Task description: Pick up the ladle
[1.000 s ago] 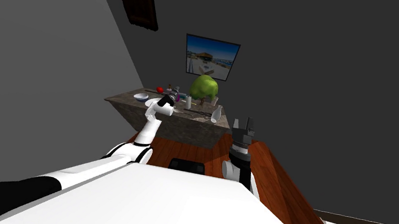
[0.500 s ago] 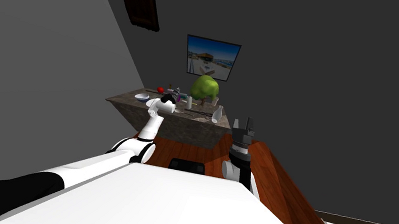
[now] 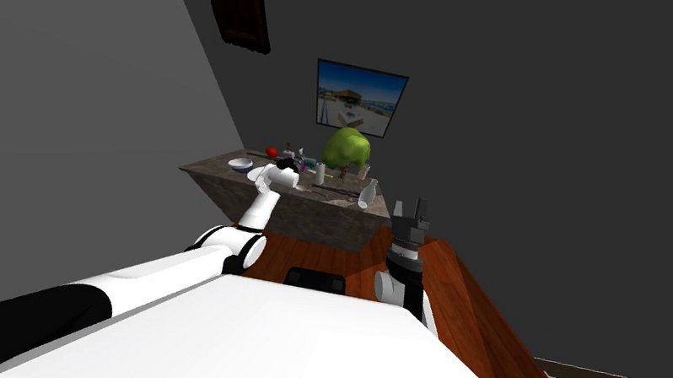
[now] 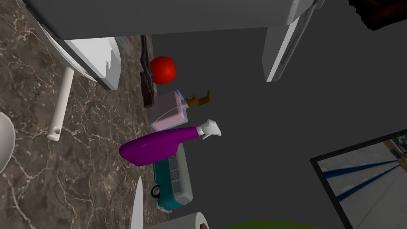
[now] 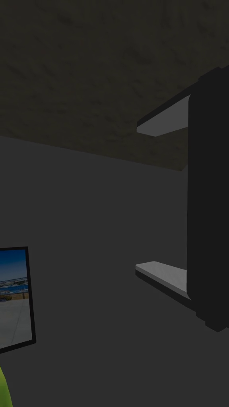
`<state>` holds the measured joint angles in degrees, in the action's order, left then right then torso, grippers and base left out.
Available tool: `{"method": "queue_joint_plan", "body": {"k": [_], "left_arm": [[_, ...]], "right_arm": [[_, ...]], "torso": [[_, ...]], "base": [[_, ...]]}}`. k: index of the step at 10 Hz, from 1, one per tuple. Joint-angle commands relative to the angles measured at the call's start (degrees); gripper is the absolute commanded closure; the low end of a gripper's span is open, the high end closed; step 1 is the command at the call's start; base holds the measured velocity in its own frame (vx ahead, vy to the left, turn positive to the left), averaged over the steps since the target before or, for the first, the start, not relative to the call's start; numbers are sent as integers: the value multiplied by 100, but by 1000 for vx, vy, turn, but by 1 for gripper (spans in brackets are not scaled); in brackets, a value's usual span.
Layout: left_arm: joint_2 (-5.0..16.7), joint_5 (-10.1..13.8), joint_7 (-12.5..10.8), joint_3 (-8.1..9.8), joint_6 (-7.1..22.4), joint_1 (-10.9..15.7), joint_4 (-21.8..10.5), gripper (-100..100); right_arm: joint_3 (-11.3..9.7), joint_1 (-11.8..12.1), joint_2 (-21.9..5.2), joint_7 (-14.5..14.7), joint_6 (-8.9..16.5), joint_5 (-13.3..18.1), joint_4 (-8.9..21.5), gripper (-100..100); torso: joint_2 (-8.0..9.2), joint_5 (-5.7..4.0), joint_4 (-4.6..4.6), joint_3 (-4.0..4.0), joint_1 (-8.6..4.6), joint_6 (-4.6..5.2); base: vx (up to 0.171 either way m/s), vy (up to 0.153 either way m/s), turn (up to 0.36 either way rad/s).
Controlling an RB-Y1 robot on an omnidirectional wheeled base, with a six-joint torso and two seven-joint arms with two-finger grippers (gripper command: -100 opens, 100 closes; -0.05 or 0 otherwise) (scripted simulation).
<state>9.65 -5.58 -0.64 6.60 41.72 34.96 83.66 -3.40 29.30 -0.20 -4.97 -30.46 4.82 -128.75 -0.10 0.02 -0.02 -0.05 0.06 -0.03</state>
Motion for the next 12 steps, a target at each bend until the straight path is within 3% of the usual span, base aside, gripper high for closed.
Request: {"method": "queue_joint_plan", "body": {"k": [1, 2, 3, 4, 7, 9, 12], "left_arm": [[-7, 11, -6, 24, 286, 131, -163, -100], [-7, 11, -6, 24, 345, 131, -163, -100], [-29, 36, -24, 69, 592, 357, -416, -100], [-29, 36, -24, 69, 722, 357, -497, -100], [-72, 92, -61, 156, 1217, 769, -1015, -100], [-72, 92, -61, 156, 1439, 769, -1153, -100], [-114, 154, -100, 234, 1991, 1124, -1617, -100]], "right_arm": [[0, 0, 0, 0, 0, 0, 0, 0], [0, 0, 0, 0, 0, 0, 0, 0], [0, 0, 0, 0, 0, 0, 0, 0], [0, 0, 0, 0, 0, 0, 0, 0], [0, 0, 0, 0, 0, 0, 0, 0], [0, 0, 0, 0, 0, 0, 0, 0], [0, 0, 0, 0, 0, 0, 0, 0]], "torso": [[0, 0, 0, 0, 0, 0], [0, 0, 0, 0, 1, 0], [3, 0, 0, 1, -3, 0], [-1, 0, 0, -1, -1, 0], [-7, 1, -3, -5, 1, -1], [-8, 1, -3, -5, -1, -1], [-6, 1, -2, -4, -1, -1]], "base": [[20, 22, 4], [8, 9, -2], [23, 16, 16], [24, 18, 5], [39, 23, 12], [24, 12, 4], [39, 19, 13]]}}
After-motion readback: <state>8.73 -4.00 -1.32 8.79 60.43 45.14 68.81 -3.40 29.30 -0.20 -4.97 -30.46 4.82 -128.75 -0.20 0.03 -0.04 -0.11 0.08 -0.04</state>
